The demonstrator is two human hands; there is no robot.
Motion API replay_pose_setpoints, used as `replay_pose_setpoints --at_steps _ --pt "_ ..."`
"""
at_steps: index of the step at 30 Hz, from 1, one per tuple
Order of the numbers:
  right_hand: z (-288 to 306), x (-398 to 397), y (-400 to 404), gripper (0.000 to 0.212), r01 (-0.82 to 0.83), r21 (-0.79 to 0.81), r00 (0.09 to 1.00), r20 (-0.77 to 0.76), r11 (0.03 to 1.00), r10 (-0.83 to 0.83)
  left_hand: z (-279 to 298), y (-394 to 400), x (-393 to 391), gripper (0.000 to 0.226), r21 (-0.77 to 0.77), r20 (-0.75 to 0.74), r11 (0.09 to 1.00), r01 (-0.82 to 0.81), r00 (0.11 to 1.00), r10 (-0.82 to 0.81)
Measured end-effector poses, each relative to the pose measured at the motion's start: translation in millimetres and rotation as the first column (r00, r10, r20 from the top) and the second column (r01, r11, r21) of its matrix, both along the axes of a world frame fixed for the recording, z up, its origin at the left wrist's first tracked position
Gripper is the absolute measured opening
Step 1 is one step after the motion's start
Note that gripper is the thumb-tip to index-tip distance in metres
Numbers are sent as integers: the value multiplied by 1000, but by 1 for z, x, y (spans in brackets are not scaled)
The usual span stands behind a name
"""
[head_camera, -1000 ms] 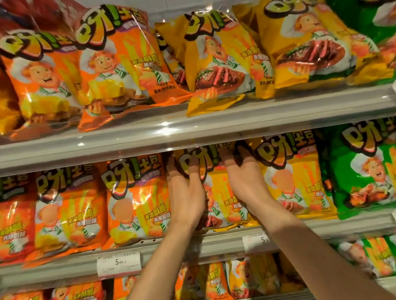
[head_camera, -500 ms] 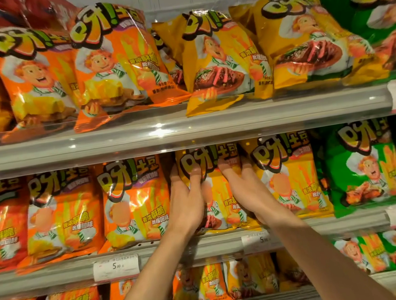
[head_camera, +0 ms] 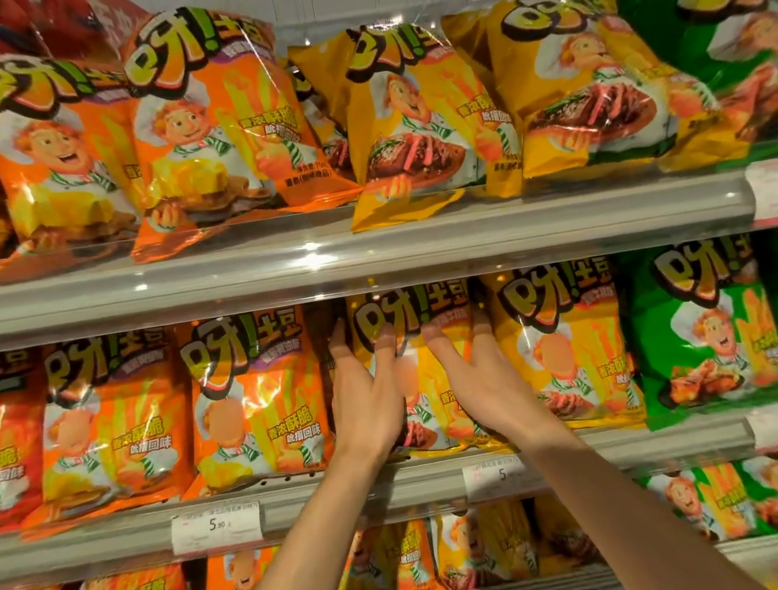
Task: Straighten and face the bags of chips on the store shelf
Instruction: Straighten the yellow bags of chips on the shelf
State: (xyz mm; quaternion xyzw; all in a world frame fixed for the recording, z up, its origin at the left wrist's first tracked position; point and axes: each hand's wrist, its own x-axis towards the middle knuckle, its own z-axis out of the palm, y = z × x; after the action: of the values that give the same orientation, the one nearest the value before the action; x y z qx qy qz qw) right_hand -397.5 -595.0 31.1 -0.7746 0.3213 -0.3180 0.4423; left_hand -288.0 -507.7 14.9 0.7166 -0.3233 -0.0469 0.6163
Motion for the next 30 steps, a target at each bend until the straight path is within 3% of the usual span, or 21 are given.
replay_pose_setpoints --at_steps 3,7,9,11,13,16,23,27,30 --pt "-3 -7 14 91 -27 -94 997 72 995 34 -3 7 0 78 -11 46 1000 -3 999 4" --pt "-6 -20 27 68 18 -363 997 82 932 13 -4 15 -2 84 46 101 999 8 995 -12" --pt "-5 -32 23 54 169 -536 984 144 827 -107 -6 20 -1 85 87 156 996 19 987 -33" --pt "-7 -45 11 48 329 -678 941 178 658 -288 -8 22 -1 87 121 171 992 34 984 -55" --pt "-14 -56 -2 52 357 -743 897 105 566 -429 -9 22 -3 87 109 169 993 40 984 -58" --pt "-25 -65 -20 61 267 -777 866 -66 570 -496 -8 18 -8 88 95 169 995 33 984 -49" --pt "-27 -71 -33 65 224 -766 885 -99 603 -455 -8 11 -15 89 118 154 992 32 987 -50" --pt "-19 -75 -24 69 252 -652 932 -35 716 -360 -5 25 -11 88 112 141 992 60 987 -76" --pt "-14 -76 -10 57 310 -579 944 94 754 -315 -3 45 -8 82 79 141 993 94 985 -104"
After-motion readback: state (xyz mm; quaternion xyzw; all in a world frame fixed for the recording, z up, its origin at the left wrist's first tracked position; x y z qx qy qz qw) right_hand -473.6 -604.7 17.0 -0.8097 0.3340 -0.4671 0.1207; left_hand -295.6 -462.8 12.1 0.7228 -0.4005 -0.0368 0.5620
